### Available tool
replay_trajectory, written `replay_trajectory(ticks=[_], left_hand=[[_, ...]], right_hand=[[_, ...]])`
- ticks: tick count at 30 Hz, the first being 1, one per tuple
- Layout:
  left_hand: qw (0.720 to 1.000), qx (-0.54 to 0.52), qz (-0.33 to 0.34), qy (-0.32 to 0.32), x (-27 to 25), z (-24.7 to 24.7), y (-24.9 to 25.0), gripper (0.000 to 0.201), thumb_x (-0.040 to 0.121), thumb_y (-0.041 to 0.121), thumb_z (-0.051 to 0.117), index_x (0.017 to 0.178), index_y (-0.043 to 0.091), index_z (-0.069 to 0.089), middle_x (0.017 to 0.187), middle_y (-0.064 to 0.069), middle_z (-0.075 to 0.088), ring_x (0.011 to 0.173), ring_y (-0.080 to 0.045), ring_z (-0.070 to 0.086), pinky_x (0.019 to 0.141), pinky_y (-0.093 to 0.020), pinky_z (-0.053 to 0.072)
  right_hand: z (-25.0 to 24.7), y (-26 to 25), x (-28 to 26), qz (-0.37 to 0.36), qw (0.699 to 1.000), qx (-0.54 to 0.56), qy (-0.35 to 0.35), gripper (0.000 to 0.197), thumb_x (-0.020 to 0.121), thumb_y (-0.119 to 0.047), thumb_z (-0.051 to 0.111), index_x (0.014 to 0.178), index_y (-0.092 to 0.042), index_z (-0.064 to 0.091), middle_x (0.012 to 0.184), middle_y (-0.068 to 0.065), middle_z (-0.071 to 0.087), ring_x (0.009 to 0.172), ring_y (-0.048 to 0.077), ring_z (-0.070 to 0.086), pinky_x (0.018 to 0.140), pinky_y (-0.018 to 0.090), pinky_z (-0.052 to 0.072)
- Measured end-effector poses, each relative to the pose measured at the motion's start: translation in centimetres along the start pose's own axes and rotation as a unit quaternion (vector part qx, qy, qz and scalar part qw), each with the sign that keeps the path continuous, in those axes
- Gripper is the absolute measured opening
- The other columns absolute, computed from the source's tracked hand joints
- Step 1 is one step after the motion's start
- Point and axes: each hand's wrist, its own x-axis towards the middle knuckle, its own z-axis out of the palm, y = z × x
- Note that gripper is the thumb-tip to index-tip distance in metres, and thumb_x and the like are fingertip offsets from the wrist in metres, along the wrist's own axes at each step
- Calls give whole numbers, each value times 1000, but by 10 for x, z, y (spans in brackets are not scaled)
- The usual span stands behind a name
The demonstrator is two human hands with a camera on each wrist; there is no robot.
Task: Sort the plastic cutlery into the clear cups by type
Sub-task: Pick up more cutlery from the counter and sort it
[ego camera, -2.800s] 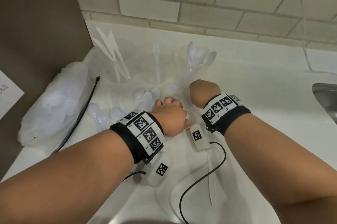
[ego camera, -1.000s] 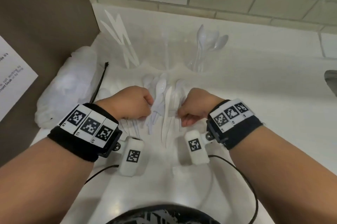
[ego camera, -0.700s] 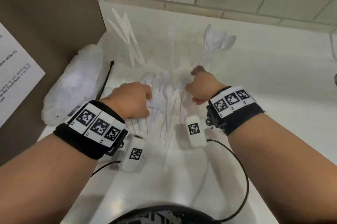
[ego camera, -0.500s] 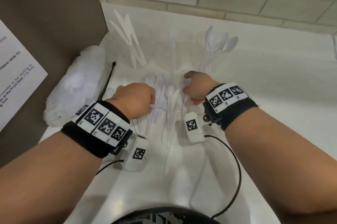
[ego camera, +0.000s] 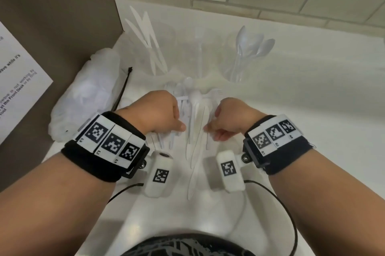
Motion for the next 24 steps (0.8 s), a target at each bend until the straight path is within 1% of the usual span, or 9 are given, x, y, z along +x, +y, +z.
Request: replay_trajectory(ticks=[2, 4, 5, 7, 9, 13, 20, 22, 24], left_hand=[[998, -50, -2, 41, 4, 0, 1, 30, 81, 36, 73, 102, 16, 65, 99, 1, 65, 88, -16, 59, 73, -26, 45], [992, -80, -5, 93, 13, -2, -4, 44, 85, 30, 70, 124, 20, 52, 117, -5, 56, 98, -21, 55, 78, -30, 46], [993, -73, -5, 96, 17, -2, -6, 54, 87, 29, 67, 135, 26, 43, 126, -8, 49, 103, -24, 53, 81, -34, 47], [997, -11, -4, 75, 26, 1, -7, 60, 91, 30, 60, 143, 35, 31, 138, -8, 39, 117, -31, 46, 94, -42, 45], [996, 42, 5, 78, 35, 6, -2, 46, 94, 31, 53, 138, 34, 42, 136, -6, 40, 120, -31, 43, 98, -42, 40], [989, 82, -6, 122, 44, 13, 8, 28, 92, 23, 53, 119, 23, 61, 121, -6, 47, 110, -29, 48, 91, -38, 37], [980, 67, -8, 189, 29, -4, 6, 24, 90, 20, 55, 109, 11, 66, 117, -10, 50, 104, -30, 52, 87, -40, 44], [978, 44, -19, 205, 12, -10, -1, 23, 88, 22, 58, 105, 9, 65, 111, -10, 53, 96, -27, 54, 78, -36, 45], [985, 36, -22, 167, -8, -11, -5, 21, 86, 28, 62, 96, 9, 66, 103, -7, 59, 86, -23, 59, 71, -33, 49]], right_hand=[[3, 2, 1, -11, 1000, 18, -2, 23, 88, -10, 68, 72, -1, 53, 78, 24, 68, 71, 34, 67, 85, 49, 56], [3, 3, 3, -2, 999, 29, 17, 26, 91, -15, 65, 81, 8, 60, 75, 25, 71, 69, 35, 71, 77, 46, 60], [3, 4, 4, 5, 999, 34, 24, 29, 90, -19, 66, 84, 9, 61, 73, 24, 71, 65, 33, 72, 72, 43, 61], [5, 2, 2, 19, 999, 29, 9, 34, 87, -25, 70, 87, 8, 62, 72, 23, 71, 58, 29, 71, 68, 42, 62], [9, 1, 3, 21, 1000, 8, -8, 39, 85, -31, 72, 85, 7, 62, 70, 22, 71, 60, 29, 72, 70, 45, 61], [19, -3, 9, 24, 1000, -14, -6, 40, 86, -34, 70, 77, 4, 58, 58, 15, 68, 68, 31, 74, 74, 48, 60], [19, -1, 11, 24, 1000, -11, -12, 37, 87, -29, 70, 72, 3, 60, 54, 14, 68, 70, 31, 74, 75, 46, 60], [17, 1, 10, 21, 1000, -8, -16, 36, 87, -28, 70, 74, 4, 60, 59, 17, 70, 72, 32, 74, 77, 47, 60], [16, 1, 9, 16, 1000, -3, -19, 35, 87, -27, 70, 78, 5, 59, 63, 18, 71, 66, 31, 73, 76, 46, 60]])
